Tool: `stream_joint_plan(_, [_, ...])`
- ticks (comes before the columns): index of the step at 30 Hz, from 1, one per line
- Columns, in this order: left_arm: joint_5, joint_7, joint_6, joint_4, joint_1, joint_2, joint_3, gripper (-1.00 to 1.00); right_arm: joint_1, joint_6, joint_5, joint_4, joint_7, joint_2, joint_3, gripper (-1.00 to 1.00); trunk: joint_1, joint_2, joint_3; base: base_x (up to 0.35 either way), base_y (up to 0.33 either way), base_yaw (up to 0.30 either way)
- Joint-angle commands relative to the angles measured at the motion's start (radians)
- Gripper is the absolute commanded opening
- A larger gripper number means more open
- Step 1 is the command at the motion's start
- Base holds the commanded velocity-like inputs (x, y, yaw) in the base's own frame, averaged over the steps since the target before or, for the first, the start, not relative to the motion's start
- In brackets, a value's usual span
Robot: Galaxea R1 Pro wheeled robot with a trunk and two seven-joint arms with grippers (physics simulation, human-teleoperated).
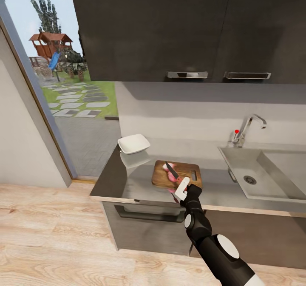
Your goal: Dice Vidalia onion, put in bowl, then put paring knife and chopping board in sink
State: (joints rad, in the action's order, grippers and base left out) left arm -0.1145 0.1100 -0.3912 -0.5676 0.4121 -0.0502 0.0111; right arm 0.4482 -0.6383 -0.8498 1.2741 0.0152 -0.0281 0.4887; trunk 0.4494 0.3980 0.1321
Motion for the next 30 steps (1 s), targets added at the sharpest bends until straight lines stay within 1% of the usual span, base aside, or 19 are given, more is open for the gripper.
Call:
stream_joint_plan(1, [-0.01, 0.0, -0.002, -0.001, 0.0, 0.0, 0.003, 1.0, 0.001, -0.008, -0.003, 0.001, 0.002, -0.001, 0.004, -1.0, 0.001, 0.002, 0.002, 0.0, 0.0, 0.0])
stream_joint_plan(30, [-0.01, 0.0, -0.001, 0.005, 0.0, 0.0, 0.003, 1.0, 0.001, -0.008, -0.003, 0.001, 0.002, -0.001, 0.004, -1.0, 0.001, 0.002, 0.004, 0.0, 0.0, 0.0])
